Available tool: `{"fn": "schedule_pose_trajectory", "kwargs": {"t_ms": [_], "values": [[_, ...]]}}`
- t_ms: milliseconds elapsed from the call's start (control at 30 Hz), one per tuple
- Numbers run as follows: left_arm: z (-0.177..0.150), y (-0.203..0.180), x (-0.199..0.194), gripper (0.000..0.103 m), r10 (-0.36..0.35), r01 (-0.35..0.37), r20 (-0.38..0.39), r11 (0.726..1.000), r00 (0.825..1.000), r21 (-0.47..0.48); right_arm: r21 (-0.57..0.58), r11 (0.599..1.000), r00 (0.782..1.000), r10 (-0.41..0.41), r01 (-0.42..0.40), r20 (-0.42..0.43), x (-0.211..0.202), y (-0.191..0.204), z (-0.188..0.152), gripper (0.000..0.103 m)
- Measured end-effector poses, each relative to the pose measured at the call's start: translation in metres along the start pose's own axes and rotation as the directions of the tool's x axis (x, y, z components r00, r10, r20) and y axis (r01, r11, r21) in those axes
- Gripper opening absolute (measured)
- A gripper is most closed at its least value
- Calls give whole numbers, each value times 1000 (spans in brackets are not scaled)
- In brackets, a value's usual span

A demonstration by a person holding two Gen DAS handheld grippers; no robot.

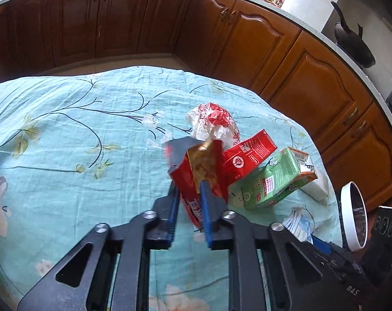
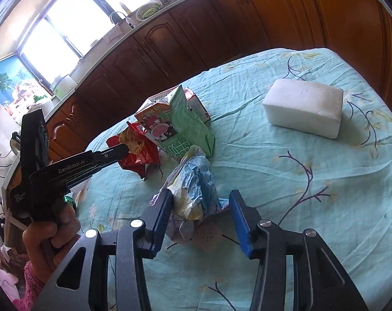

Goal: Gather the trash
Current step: 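Grasp the red snack bag with the left gripper while the right grasps a blue wrapper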

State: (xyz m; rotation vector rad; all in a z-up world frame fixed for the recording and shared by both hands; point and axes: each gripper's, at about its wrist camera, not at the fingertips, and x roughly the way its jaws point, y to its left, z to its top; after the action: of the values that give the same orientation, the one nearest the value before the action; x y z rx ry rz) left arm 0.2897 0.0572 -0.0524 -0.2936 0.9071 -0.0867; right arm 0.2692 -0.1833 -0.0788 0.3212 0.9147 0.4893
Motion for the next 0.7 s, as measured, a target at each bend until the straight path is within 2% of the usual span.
{"fn": "schedule_pose_trajectory", "kwargs": {"t_ms": [33,100,433,700], "values": [[-3,-2,-3,8,1,-1,6,1000,1000,9,-5,1000,1000,2,-2,9,-4,0,-2,30],[-8,-5,-12,6,4,-4,17,1000,1000,26,-8,1000,1000,9,-9,19,-14,-1,-5,15],[-50,-41,-63,4,-78,74,53,994,996,79,-28,1000,997,-2,4,83,-63,-10,-20,13],[-63,-96,-74,4,-170,163,31,972,985,170,5,999,988,-43,42,150,-107,-34,-28,13]]}}
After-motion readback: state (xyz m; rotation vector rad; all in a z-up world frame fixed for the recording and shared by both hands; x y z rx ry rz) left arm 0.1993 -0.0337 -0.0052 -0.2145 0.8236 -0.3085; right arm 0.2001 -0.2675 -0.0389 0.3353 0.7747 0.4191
